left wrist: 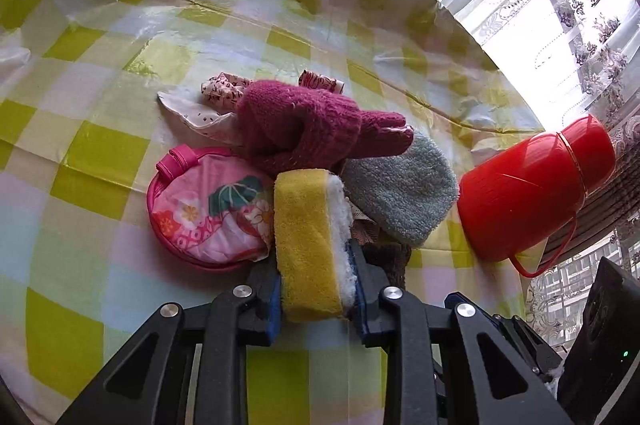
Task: Organize soft objects
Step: 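Grasp the yellow-white sponge with the left gripper while the right gripper grasps the brown knit sock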
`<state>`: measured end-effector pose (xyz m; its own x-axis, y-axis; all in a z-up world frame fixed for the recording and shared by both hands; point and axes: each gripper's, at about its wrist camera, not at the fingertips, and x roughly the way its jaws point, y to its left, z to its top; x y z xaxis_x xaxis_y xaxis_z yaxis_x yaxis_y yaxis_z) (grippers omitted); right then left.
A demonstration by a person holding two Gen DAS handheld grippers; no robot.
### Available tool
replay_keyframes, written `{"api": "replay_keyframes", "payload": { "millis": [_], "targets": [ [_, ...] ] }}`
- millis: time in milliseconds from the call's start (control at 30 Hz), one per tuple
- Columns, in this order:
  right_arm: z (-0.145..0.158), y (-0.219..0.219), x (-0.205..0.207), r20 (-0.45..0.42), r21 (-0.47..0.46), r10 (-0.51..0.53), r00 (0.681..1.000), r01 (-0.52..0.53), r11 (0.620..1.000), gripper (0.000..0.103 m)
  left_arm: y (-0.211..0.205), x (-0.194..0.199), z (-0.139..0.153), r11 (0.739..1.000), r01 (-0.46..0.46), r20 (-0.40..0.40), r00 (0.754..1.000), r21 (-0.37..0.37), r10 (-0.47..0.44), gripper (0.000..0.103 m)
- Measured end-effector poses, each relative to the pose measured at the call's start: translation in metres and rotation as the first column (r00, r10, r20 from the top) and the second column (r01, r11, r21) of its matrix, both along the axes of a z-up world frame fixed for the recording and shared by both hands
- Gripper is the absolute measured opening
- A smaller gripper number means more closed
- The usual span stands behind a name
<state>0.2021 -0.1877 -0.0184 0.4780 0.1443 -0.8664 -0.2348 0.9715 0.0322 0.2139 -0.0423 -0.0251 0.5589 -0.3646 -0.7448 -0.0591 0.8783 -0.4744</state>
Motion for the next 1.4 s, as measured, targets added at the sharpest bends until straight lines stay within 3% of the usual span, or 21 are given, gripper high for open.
{"api": "replay_keyframes", "payload": {
  "millis": [267,600,733,967,1033,1100,1400],
  "targets": [
    [-0.002,0.013,0.01,0.006,0.008,0.018,1.0,-0.018,1.0,0.078,0.014,-0.017,0.021,0.994,-0.095,0.118,0.989,0.049,0.089,0.028],
    [0.016,0.011,0.0,0.036,0.107,0.038,0.999,-0.041,0.993,0.077,0.034,-0.024,0.022,0.984,-0.176,0.151,0.974,0.016,0.172,0.028],
    [0.008,0.022,0.006,0.01,0.075,0.049,0.999,-0.049,0.996,0.076,0.032,-0.024,0.021,0.985,-0.169,0.148,0.975,0.019,0.164,0.028],
    [-0.008,0.031,0.025,-0.03,0.066,0.023,0.999,-0.021,0.998,0.052,0.029,-0.024,0.02,0.986,-0.164,0.152,0.976,0.031,0.157,0.028],
    [-0.012,0.032,0.026,-0.043,0.057,0.021,0.999,-0.019,0.998,0.039,0.029,-0.024,0.019,0.986,-0.162,0.15,0.976,0.034,0.155,0.028],
    [-0.011,0.029,0.023,-0.035,0.062,0.013,0.999,-0.01,0.998,0.032,0.027,-0.025,0.018,0.986,-0.161,0.147,0.977,0.038,0.154,0.028],
    [0.006,0.015,0.006,0.01,0.065,-0.013,1.0,0.012,0.998,0.025,0.014,-0.031,0.026,0.986,-0.14,0.175,0.977,0.09,0.123,0.028]
  ]
}}
